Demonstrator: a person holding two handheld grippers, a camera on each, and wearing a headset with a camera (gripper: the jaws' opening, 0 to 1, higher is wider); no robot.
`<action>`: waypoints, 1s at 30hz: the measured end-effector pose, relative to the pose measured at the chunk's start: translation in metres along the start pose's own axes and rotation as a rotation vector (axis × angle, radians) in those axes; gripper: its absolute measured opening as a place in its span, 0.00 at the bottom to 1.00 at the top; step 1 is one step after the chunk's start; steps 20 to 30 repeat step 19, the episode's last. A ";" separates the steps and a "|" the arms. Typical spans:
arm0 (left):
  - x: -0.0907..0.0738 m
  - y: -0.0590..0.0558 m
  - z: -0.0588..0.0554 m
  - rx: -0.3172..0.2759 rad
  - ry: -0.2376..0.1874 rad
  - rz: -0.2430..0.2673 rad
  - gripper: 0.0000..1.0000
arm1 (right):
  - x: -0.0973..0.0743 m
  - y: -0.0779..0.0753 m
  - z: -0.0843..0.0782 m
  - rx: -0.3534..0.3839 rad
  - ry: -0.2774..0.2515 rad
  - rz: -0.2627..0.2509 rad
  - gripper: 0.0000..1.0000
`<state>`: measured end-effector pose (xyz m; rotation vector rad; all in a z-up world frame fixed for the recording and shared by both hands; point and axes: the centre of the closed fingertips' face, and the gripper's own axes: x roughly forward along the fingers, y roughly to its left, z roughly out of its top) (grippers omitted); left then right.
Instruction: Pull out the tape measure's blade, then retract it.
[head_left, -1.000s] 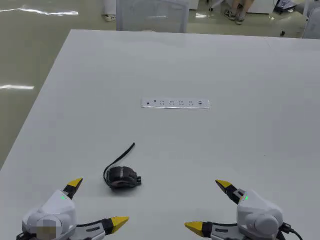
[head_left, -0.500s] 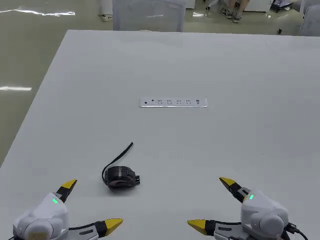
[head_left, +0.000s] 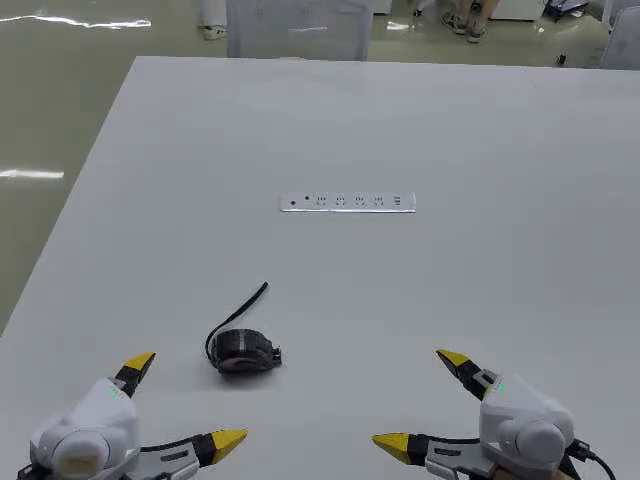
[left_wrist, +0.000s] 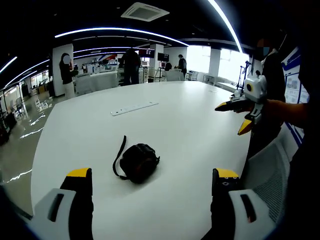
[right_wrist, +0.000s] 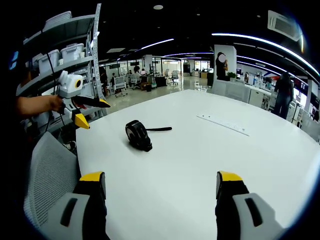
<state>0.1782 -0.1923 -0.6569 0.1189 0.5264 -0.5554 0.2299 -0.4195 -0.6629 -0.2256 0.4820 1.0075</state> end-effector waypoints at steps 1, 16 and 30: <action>0.000 0.000 0.000 0.000 -0.001 0.000 0.99 | 0.000 0.000 0.000 0.001 0.000 0.001 0.93; 0.002 0.000 0.002 0.009 -0.003 -0.006 0.99 | 0.000 0.001 0.002 0.003 -0.003 -0.001 0.93; 0.003 -0.001 0.002 0.010 -0.001 -0.007 0.99 | 0.000 0.000 0.002 0.003 -0.002 -0.001 0.93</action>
